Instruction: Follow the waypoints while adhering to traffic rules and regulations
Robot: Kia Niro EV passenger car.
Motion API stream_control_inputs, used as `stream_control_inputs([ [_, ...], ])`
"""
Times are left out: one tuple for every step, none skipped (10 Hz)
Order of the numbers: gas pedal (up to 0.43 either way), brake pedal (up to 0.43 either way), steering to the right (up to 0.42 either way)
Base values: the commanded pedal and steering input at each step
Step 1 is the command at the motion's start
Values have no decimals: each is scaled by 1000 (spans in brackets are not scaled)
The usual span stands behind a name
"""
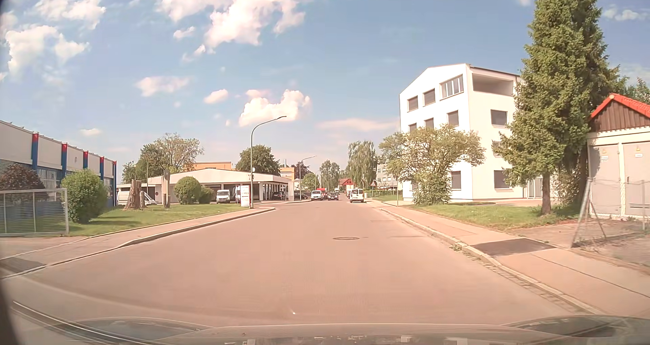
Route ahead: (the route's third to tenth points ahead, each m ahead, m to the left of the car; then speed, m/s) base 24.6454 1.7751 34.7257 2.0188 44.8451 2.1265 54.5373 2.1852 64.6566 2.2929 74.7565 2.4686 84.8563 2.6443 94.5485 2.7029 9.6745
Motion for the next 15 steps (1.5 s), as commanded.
stream_control_inputs([
  [20,18,-2],
  [20,18,-2],
  [8,18,-2],
  [8,18,-2],
  [8,18,-2],
  [8,18,-2],
  [8,18,-2],
  [8,18,-2],
  [8,18,-2],
  [8,18,-2],
  [20,18,-2],
  [20,18,-2],
  [20,18,-6],
  [20,18,-8],
  [20,18,-8],
])
